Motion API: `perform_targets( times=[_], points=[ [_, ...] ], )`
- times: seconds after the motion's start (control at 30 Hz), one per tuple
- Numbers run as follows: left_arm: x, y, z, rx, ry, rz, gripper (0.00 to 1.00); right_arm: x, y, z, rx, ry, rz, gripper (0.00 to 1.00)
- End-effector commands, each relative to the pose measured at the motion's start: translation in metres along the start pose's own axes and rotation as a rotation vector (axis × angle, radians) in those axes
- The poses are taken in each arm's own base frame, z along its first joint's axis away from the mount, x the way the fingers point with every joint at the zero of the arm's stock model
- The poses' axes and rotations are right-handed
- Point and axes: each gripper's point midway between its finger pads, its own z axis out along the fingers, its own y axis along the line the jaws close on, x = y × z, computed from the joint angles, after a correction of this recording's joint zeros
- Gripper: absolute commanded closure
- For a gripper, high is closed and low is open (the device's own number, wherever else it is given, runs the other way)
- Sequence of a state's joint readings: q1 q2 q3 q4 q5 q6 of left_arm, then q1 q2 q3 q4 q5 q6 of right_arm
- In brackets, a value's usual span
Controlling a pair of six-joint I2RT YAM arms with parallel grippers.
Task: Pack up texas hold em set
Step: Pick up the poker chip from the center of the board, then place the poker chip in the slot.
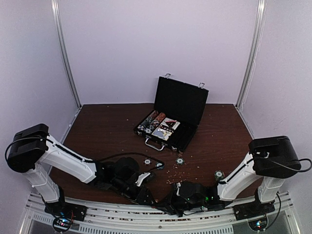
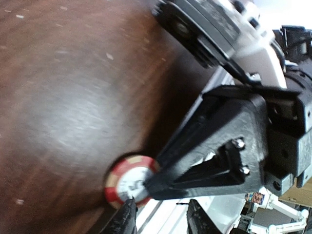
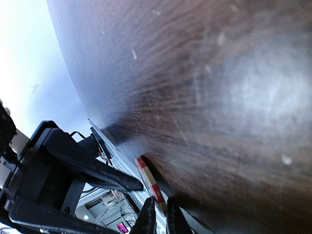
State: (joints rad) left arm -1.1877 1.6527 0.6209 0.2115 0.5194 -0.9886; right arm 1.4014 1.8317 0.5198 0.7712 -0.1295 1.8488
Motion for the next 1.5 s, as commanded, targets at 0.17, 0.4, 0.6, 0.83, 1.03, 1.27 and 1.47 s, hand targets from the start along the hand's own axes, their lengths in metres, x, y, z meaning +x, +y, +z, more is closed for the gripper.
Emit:
perform_targets(
  times=[0.17,0.4,0.6,0.83,1.03,1.27,1.47],
  points=[
    [-0.007,-0.02,-0.006,0.036,-0.043,0.034,0.64,-0.038,0.029,-0.011,-0.154,-0.187,-0.018,1.0],
    [-0.041,-0.003,-0.054,-0.097,-0.229,-0.004,0.57,-0.05,0.05,-0.026,-0.145,-0.237,-0.144,1.0],
    [-0.058,0.046,-0.099,-0.17,-0.317,-0.07,0.44,-0.112,0.067,-0.041,0.035,-0.339,-0.447,1.0],
    [-0.065,0.072,-0.109,-0.228,-0.325,-0.085,0.29,-0.214,0.108,-0.048,0.365,-0.311,-0.935,1.0],
    [-0.07,0.078,-0.113,-0.239,-0.348,-0.108,0.27,-0.272,0.162,-0.03,0.496,-0.282,-1.212,1.0],
    [-0.072,0.085,-0.107,-0.248,-0.329,-0.131,0.26,-0.324,0.189,-0.003,0.59,-0.24,-1.353,1.0],
    [-0.075,0.09,-0.103,-0.253,-0.317,-0.146,0.26,-0.358,0.204,0.013,0.623,-0.246,-1.412,1.0]
  ],
)
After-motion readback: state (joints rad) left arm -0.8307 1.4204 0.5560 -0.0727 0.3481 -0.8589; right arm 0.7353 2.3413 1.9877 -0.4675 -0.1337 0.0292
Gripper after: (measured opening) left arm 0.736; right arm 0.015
